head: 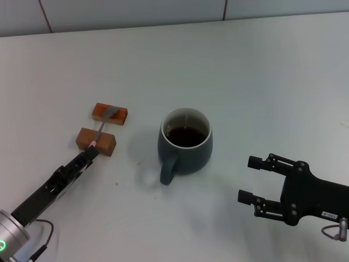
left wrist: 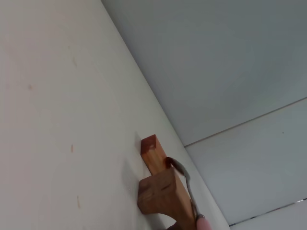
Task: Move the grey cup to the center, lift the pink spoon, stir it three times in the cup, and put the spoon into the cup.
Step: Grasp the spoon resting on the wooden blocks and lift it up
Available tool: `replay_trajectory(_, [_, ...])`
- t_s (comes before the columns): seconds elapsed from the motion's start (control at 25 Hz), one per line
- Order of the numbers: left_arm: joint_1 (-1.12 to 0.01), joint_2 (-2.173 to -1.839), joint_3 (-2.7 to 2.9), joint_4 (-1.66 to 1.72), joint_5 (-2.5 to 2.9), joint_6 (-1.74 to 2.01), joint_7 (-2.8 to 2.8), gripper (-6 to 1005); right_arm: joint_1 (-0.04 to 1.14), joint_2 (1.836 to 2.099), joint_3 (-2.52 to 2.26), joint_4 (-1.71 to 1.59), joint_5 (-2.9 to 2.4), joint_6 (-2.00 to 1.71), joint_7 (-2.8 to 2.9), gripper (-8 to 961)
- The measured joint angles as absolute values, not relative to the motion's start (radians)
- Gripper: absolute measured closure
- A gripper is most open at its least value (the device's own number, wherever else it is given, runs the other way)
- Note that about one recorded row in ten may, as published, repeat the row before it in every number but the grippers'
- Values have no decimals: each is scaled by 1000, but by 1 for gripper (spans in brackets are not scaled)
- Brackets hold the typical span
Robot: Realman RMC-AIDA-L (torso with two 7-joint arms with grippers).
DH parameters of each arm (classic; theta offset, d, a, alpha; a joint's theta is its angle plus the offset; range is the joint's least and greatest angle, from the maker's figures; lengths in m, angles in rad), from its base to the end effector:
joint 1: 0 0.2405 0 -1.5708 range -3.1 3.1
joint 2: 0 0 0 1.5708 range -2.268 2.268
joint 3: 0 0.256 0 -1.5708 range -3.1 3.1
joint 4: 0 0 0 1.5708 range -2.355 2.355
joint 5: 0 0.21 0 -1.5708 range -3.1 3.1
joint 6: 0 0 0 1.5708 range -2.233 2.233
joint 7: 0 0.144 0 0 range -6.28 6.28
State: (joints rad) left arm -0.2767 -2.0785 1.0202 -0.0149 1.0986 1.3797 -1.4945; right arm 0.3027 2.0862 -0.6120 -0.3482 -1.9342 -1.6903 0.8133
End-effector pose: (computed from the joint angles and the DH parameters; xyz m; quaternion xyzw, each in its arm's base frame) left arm -0.3481 0.2211 -0.0658 -0.6065 -0.6357 -0.4412 0.1827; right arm 0.3127 0.2231 -0.0375 -0.9172 0.1595 0.3278 0.1610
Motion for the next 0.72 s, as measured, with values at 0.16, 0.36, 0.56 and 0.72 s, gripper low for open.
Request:
replay_trajectory(0.16, [-278,-2078,1018,-17,1098,1380,-1496,447,304,2086,-613,-348,-1934,-1690,812,180])
replay_trajectory(0.36, [-279,-2078,1017,-18,1098,1380,-1502,567,306,2086,-614,-348,-1934,-1690,812,180])
replay_trajectory(0.56, [-281,-2078,1017,-24,1098,1380,-1504,607,306,2086,-614,-348,-1934,-1690,812,180])
replay_trajectory(0.72, [-286,-2078,1015,-28,1099,1377,-1506,616,306,2086,-614,-347,-1934,-1690,812,180])
